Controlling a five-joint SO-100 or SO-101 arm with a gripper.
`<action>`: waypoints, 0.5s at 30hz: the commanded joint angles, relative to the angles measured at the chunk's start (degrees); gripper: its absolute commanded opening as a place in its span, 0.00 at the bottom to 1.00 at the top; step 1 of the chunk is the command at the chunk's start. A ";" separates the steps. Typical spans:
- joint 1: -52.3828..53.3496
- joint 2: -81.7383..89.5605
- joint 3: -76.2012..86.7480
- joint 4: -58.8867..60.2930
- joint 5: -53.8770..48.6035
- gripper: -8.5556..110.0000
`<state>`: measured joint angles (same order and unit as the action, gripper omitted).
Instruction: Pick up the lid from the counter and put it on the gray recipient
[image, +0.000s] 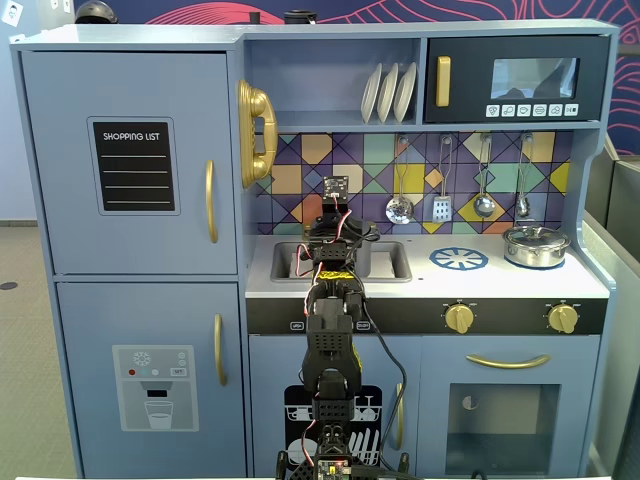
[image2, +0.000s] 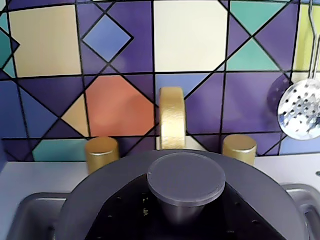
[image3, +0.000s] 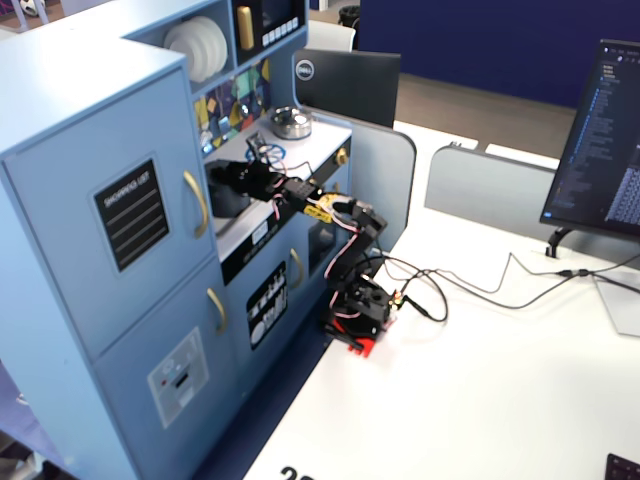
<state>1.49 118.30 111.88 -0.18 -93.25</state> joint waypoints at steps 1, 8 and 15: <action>0.79 0.26 -2.02 -1.58 -1.05 0.07; 1.32 1.85 -1.93 0.35 -1.67 0.07; 2.20 7.29 -1.93 8.17 0.00 0.38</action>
<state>2.11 120.76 111.88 5.19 -93.69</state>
